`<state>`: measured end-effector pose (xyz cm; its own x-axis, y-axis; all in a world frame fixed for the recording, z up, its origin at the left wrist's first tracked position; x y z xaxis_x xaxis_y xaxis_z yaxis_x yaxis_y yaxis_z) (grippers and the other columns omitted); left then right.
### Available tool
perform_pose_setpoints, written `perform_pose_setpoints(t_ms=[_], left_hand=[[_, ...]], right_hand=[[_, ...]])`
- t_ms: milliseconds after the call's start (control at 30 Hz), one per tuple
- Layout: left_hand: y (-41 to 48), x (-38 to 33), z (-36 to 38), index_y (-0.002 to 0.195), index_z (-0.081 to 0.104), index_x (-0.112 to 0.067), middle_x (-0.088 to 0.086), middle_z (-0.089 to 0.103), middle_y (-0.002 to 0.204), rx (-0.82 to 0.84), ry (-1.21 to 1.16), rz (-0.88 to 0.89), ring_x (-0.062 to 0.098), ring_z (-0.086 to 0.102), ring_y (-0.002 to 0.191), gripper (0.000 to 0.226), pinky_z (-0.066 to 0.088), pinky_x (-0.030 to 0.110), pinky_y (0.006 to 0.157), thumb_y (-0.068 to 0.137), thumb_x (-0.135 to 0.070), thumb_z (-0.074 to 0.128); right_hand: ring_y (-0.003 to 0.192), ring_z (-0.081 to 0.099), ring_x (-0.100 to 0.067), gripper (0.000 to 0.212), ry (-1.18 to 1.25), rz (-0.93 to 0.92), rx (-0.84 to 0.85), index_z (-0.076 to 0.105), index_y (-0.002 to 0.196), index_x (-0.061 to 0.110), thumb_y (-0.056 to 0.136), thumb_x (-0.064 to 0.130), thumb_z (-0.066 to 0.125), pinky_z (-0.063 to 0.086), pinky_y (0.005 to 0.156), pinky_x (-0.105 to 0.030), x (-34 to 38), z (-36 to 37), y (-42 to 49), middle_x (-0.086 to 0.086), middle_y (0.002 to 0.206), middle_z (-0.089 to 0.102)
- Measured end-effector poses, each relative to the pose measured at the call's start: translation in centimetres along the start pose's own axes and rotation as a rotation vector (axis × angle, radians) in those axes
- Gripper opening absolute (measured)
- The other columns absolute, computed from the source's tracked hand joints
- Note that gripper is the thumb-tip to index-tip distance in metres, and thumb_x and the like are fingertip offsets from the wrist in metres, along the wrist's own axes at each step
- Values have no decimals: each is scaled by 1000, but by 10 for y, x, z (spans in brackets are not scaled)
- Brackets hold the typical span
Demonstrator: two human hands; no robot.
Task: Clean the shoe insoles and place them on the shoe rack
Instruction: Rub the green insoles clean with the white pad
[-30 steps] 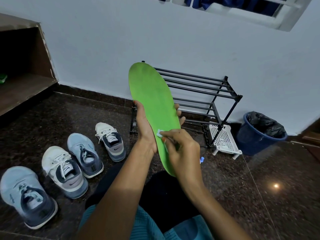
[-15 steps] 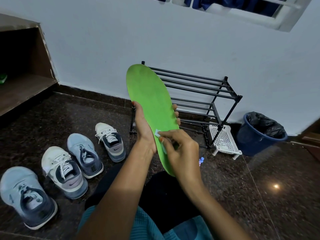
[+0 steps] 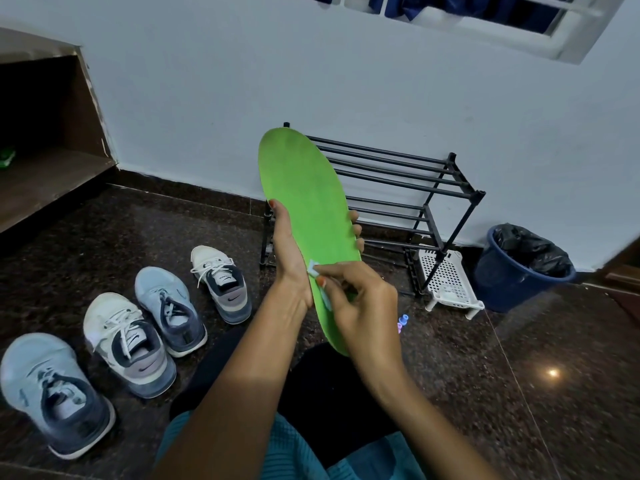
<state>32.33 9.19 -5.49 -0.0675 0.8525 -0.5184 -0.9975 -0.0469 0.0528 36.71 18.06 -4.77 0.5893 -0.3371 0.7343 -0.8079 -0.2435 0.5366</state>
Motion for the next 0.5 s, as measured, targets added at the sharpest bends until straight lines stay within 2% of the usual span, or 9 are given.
perform_pose_setpoints(t_ms=[100,233,300,400,500], left_hand=[[1,1,0,98,64,2,18,64,87,2,-5,-7,25,61,68,95,52,32,62,85,-79,17],[1,3,0,98,66,-2,17,68,82,-35,108,-7,25,64,66,89,54,30,63,88,-75,15],[1,3,-1,101,64,-3,17,68,81,-52,125,-8,26,65,67,88,55,29,63,88,-74,14],[0,3,0,99,65,-2,17,66,83,-49,97,-5,26,63,67,89,53,31,65,87,-76,17],[-1,0,2,91,68,1,17,64,83,-13,-5,-14,25,61,65,93,52,32,63,84,-78,19]], right_hand=[[79,55,11,18,-9,-17,-18,73,86,7,77,-4,63,37,73,-1,0,1,-1,9,80,61],[77,58,-11,18,-118,-32,-60,73,88,7,77,-5,64,38,73,-6,-2,2,19,-6,82,66],[78,60,-16,17,-126,-31,-48,73,88,5,78,-6,64,38,74,-7,-3,3,24,-9,82,67],[79,58,-10,18,-109,-40,-32,73,89,5,78,-6,63,37,74,-3,-1,3,21,-9,83,66],[78,54,11,20,-28,-33,2,73,88,5,76,-9,62,35,73,0,3,3,5,1,80,63]])
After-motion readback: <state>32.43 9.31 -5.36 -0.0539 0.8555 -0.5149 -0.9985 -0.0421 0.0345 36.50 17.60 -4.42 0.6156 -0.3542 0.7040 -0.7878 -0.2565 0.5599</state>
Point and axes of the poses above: each hand's wrist, its own y-axis towards the middle knuckle, its own z-axis out of the palm, x = y × z, the point moved 3 cm from there along y, towards the middle knuckle
